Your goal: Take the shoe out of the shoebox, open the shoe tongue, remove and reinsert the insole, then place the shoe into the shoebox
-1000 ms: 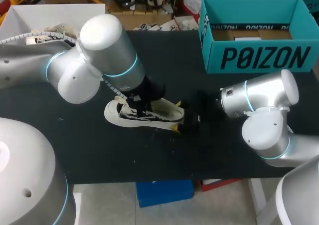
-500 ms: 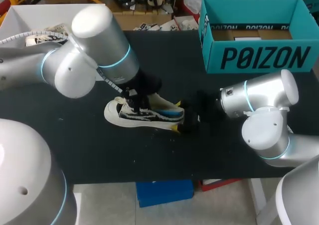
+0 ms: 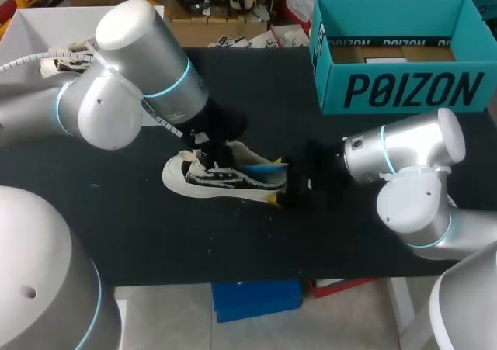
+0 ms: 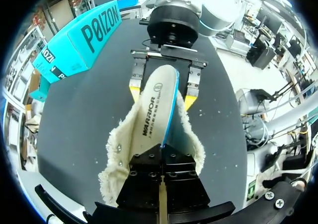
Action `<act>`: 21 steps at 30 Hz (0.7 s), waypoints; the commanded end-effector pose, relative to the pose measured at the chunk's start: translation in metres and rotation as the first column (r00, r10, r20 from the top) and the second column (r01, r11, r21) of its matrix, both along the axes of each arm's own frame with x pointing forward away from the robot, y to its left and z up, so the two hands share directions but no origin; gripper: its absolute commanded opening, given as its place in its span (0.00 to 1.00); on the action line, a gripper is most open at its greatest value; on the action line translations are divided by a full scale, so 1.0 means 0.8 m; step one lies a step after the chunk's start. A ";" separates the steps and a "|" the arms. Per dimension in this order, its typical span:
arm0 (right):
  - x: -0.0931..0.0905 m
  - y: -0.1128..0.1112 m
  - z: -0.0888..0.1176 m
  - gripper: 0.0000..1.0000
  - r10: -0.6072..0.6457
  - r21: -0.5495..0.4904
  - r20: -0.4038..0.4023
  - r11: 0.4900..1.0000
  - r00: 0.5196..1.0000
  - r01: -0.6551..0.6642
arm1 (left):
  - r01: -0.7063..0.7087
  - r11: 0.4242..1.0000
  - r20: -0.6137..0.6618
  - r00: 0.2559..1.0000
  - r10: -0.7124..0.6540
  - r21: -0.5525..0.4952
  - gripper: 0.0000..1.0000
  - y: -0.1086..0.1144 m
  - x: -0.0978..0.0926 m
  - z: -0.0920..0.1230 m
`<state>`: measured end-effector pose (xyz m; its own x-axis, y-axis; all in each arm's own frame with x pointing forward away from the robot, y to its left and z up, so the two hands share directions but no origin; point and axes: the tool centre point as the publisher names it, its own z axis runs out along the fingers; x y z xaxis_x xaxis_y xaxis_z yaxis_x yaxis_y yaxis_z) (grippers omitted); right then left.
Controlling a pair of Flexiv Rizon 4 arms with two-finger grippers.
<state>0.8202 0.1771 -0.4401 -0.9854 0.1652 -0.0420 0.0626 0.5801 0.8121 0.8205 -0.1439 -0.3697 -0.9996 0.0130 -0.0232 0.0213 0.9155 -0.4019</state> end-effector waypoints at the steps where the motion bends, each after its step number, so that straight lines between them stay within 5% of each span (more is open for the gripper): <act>1: 0.000 0.002 -0.003 0.00 -0.002 -0.003 -0.001 1.000 1.000 0.002 | 0.019 1.000 0.003 1.000 -0.019 0.014 0.00 -0.020 0.001 -0.010; 4: 0.000 0.002 -0.003 0.00 -0.002 -0.003 -0.001 1.000 1.000 0.002 | 0.030 0.999 0.013 0.999 -0.030 0.028 0.00 -0.027 0.001 -0.016; 6: 0.000 0.002 -0.003 0.00 -0.002 -0.003 -0.001 1.000 1.000 0.002 | 0.036 0.999 0.023 0.999 -0.036 0.037 0.27 -0.029 0.002 -0.018; 10: 0.000 0.002 -0.003 0.00 -0.002 -0.003 -0.001 1.000 1.000 0.002 | 0.038 0.998 0.056 0.998 -0.041 0.043 0.45 -0.026 0.000 -0.018; 21: 0.000 0.002 -0.003 0.00 -0.002 -0.003 -0.001 1.000 1.000 0.002 | 0.046 0.997 0.185 0.981 -0.058 0.066 0.52 -0.021 -0.017 -0.021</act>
<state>0.8201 0.1772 -0.4401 -0.9854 0.1648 -0.0422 0.0623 0.5802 0.8121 0.8143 -0.1627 -0.3856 -0.9815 0.0818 -0.1733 0.1367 0.9327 -0.3338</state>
